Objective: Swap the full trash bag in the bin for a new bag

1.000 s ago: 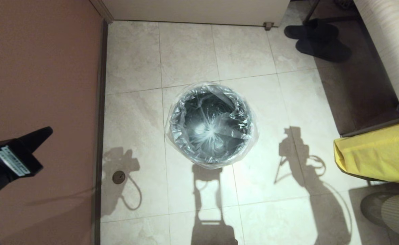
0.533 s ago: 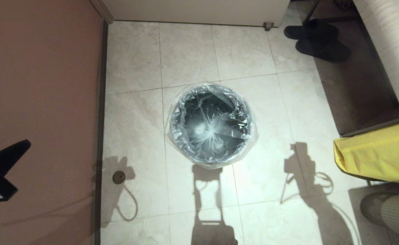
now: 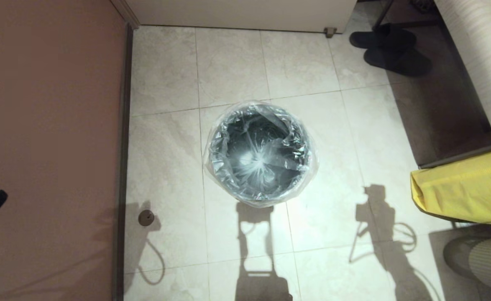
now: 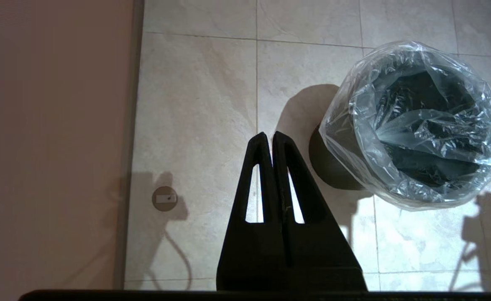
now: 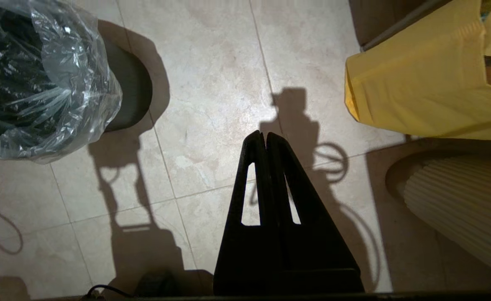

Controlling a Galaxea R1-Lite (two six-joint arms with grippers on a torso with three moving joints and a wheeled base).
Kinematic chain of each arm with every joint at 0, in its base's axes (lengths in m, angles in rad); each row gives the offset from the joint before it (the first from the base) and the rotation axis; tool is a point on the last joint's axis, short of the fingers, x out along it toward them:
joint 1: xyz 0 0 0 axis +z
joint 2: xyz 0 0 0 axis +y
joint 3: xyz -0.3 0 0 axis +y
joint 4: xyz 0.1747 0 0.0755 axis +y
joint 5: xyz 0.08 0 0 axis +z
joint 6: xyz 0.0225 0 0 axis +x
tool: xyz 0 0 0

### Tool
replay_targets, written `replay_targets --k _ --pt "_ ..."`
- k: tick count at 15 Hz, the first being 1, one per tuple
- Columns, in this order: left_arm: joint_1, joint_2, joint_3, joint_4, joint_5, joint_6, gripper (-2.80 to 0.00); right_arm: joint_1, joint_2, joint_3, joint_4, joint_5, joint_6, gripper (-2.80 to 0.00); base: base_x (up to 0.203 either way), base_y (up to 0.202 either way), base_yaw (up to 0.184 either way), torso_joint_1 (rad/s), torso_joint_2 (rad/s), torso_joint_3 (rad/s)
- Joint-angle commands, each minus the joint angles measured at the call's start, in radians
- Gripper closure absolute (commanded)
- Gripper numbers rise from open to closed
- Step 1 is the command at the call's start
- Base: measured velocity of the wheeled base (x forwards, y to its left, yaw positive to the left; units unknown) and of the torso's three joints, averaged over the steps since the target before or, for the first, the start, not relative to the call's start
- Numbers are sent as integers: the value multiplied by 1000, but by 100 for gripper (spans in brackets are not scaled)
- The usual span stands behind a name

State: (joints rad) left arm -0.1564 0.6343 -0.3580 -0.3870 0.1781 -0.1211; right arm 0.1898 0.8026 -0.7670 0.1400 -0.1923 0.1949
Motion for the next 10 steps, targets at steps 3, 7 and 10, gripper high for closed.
replay_targets --k 3,7,10 --pt "50 -127 21 10 1 25 0 -37 -122 66 4 -1 -1 0 0 0 0 0 0 0" --pt "125 -287 115 69 -59 52 0 -102 -188 126 1 11 34 0 0 0 0 0 0 0" --pt "145 -390 179 149 -100 55 0 -110 -291 173 16 46 57 0 0 0 0 0 0 0"
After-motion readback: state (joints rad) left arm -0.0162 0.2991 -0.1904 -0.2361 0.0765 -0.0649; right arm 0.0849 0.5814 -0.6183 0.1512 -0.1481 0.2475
